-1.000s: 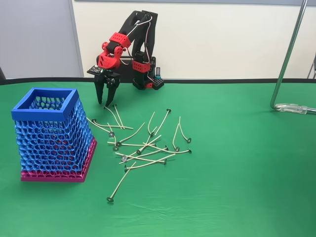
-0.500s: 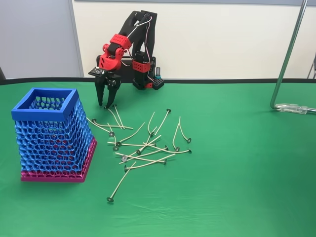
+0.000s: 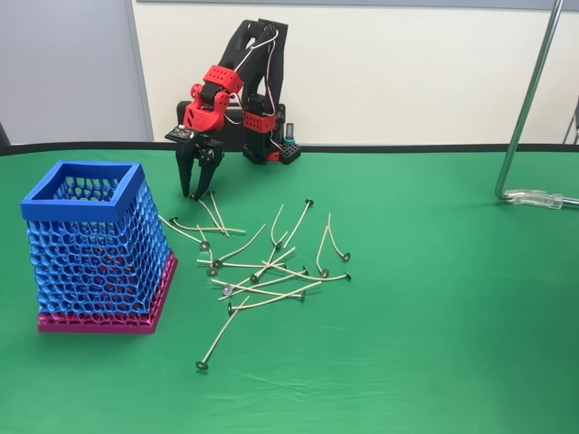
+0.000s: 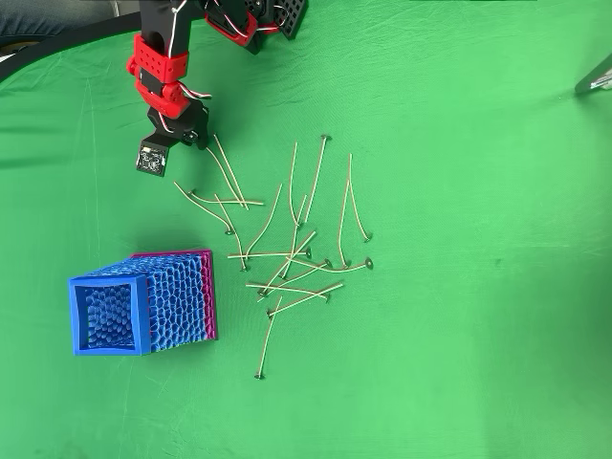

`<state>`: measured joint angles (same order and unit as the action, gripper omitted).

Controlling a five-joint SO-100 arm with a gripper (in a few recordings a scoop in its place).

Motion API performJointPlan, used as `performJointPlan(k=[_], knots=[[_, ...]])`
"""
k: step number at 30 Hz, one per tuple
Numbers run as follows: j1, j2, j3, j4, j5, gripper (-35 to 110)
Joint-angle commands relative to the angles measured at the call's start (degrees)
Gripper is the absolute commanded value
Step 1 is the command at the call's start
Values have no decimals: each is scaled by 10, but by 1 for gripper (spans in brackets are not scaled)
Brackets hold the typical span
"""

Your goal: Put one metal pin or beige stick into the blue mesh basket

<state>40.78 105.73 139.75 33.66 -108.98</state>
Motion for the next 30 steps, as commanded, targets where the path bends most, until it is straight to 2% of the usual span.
performJointPlan(k=[1, 5, 9, 18, 30], knots=[[1, -1, 1, -10, 5, 13], [1, -2, 1, -14, 5, 10], [1, -4, 1, -18, 9, 1], [-2, -3, -9, -11, 27, 1], [-46, 22, -151, 202, 152, 1]])
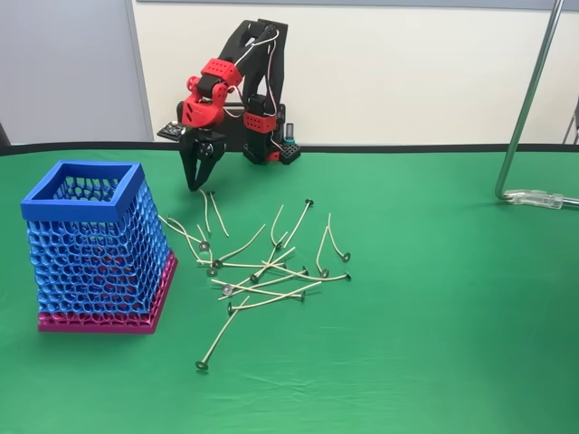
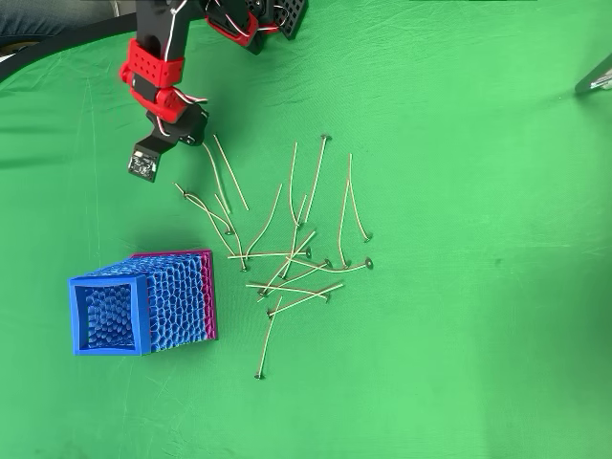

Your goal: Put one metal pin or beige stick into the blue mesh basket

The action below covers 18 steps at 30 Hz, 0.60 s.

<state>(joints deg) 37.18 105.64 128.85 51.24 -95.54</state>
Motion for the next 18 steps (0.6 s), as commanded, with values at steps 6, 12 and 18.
performJointPlan(k=[6, 12, 18], knots=[[-36, 42, -113, 94, 76, 1], [-66, 64, -181, 142, 127, 1], [-110, 77, -258, 174, 177, 1]])
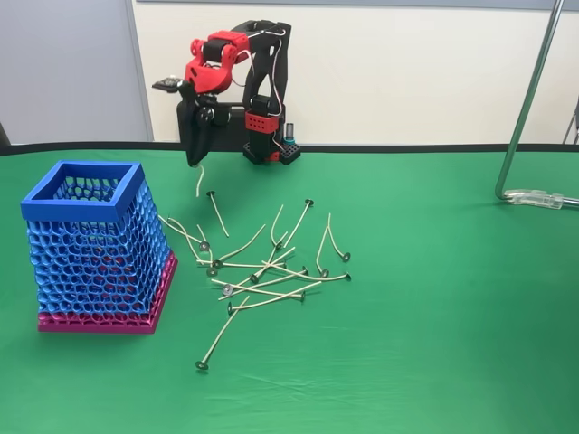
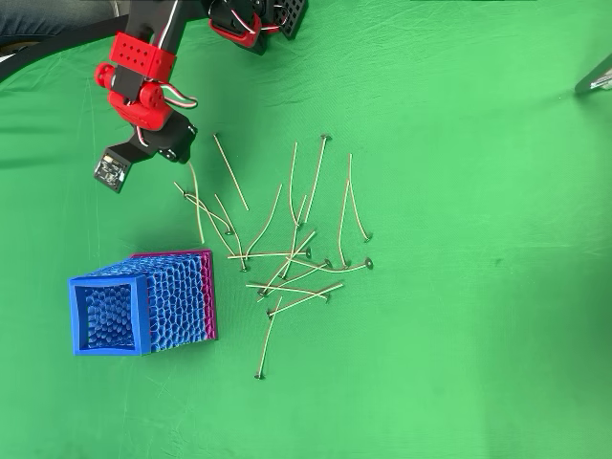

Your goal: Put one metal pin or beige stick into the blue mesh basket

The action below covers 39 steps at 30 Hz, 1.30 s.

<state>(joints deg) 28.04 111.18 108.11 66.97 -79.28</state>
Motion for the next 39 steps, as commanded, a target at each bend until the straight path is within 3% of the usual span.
performJointPlan(k=[1, 19, 30, 39], knots=[[-27, 23, -65, 25, 21, 1], [-123, -17, -298, 106, 191, 1], [-106, -92, -459, 106, 360, 1], [-72, -184, -591, 100, 432, 1]])
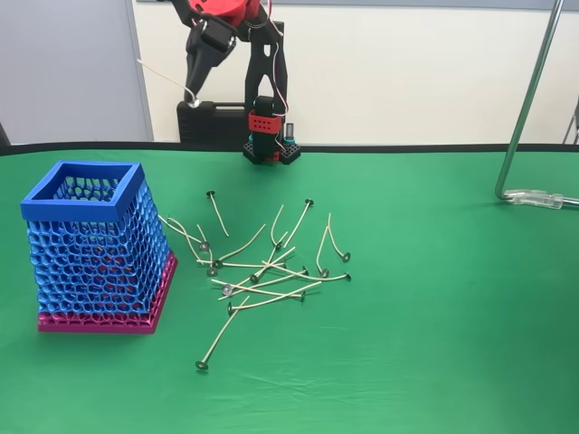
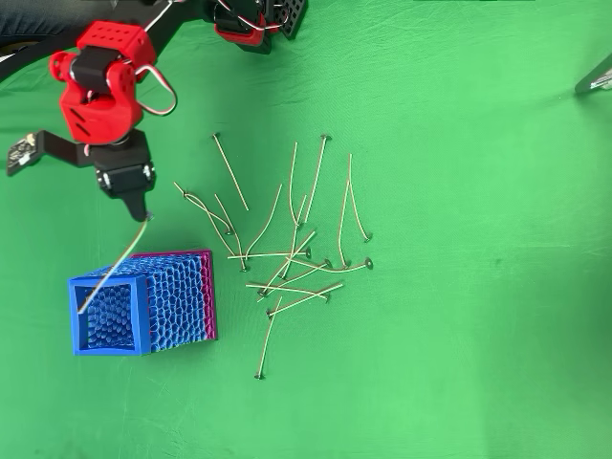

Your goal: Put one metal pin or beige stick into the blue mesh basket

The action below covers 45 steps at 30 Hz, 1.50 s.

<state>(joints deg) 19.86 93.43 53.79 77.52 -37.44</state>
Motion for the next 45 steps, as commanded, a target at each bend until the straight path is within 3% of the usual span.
performJointPlan(k=[1, 33, 45], knots=[[14, -16, -60, -5, 16, 1], [86, -353, -403, -140, 25, 1], [101, -465, -486, -256, -3, 1]])
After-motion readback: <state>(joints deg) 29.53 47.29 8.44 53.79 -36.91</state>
